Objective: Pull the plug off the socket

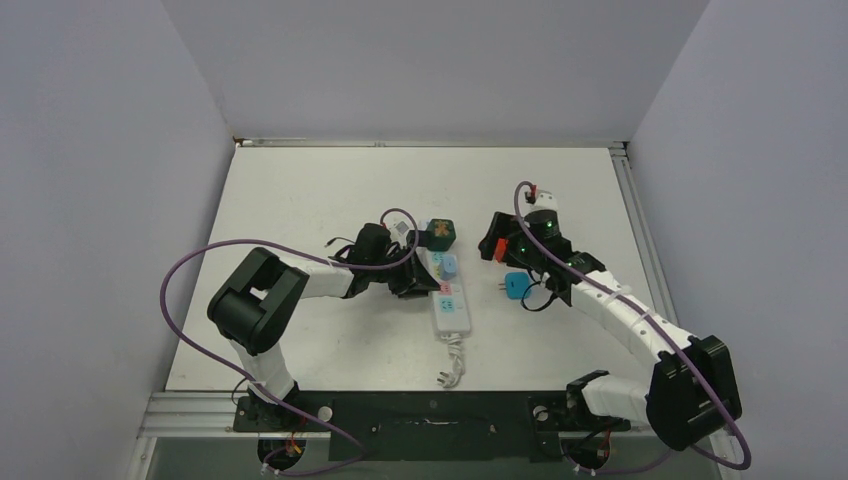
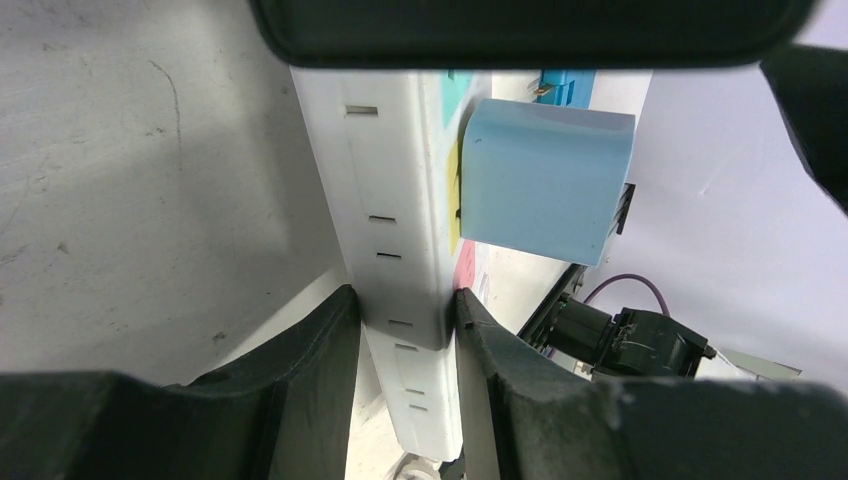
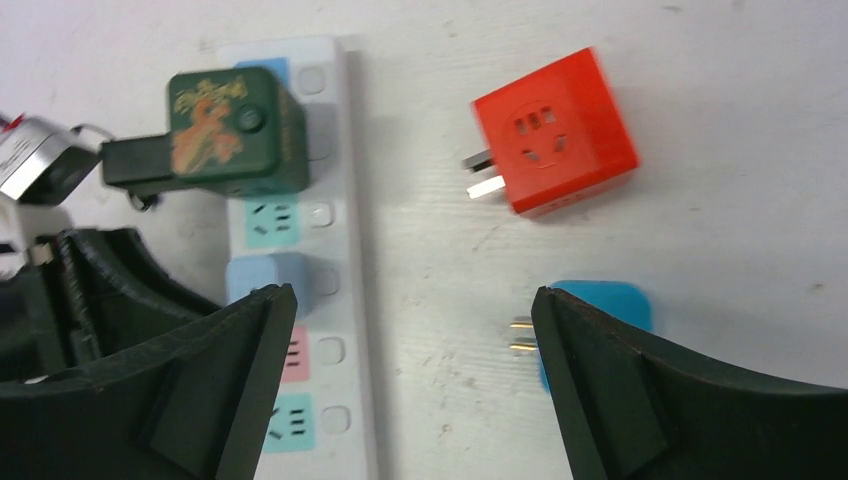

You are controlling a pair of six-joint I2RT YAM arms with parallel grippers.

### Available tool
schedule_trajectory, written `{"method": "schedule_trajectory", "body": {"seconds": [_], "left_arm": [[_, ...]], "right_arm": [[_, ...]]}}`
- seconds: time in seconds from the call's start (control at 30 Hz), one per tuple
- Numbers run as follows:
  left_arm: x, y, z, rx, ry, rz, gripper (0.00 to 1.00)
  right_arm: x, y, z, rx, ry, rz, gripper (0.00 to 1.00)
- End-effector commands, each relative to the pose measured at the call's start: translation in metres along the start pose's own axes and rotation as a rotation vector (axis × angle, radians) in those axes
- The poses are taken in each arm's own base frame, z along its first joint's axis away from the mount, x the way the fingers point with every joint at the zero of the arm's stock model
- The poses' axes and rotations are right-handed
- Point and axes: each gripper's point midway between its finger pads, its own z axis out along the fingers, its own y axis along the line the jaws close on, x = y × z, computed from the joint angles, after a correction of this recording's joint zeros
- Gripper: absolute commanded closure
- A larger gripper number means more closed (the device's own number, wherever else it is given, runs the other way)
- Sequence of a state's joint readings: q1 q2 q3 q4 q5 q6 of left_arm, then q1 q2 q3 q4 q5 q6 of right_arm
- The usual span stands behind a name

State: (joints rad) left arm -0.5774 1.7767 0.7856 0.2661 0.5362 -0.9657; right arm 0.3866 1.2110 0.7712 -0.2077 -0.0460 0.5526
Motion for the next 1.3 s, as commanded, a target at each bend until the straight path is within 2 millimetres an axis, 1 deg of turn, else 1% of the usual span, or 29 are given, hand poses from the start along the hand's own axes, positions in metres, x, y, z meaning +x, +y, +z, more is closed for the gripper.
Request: {"method": "schedule_trajectory", "body": {"seconds": [0.0,0.1,0.17,0.37,0.47,0.53,0.7,0.83,1.1,1.17,1.27], "left_arm": [[0.003,-0.006,-0.001,0.012,-0.004,0.043,1.0],[0.002,-0.006,0.0,0.01,-0.005,0.048,1.0],[0.002,-0.005,0.0,0.005,-0.006,0.05,1.0],[0.002,-0.004,0.0,0.001,-0.005,0.049,1.0],[0.002,-0.005,0.0,0.002,-0.006,0.05,1.0],[0.002,-0.005,0.0,0.002,-0.005,0.049,1.0],[0.002,-0.003,0.001,-0.003,-0.004,0.048,1.0],[0.002,-0.003,0.001,-0.006,-0.006,0.051,1.0],[0.001,-0.002,0.001,-0.01,-0.009,0.056,1.0],[0.001,-0.002,0.001,-0.011,-0.009,0.057,1.0],[0.0,-0.001,0.0,-0.02,-0.013,0.063,1.0]], "right_arm": [[-0.005,0.057,-0.009,-0.115,-0.019,-0.004,0.05],[0.007,0.082,-0.005,-0.156,-0.001,-0.022,0.02],[0.014,0.093,-0.001,-0.146,0.006,-0.047,0.03],[0.038,0.105,0.02,-0.079,0.063,-0.107,0.16],[0.044,0.11,0.027,-0.076,0.077,-0.118,0.2],[0.047,0.109,0.031,-0.065,0.086,-0.122,0.22],[0.052,0.109,0.039,-0.049,0.106,-0.132,0.36],[0.053,0.107,0.043,-0.035,0.105,-0.137,0.43],[0.057,0.105,0.048,-0.011,0.108,-0.161,0.54],[0.058,0.105,0.049,-0.01,0.111,-0.164,0.57],[0.061,0.106,0.051,-0.01,0.118,-0.173,0.58]]}}
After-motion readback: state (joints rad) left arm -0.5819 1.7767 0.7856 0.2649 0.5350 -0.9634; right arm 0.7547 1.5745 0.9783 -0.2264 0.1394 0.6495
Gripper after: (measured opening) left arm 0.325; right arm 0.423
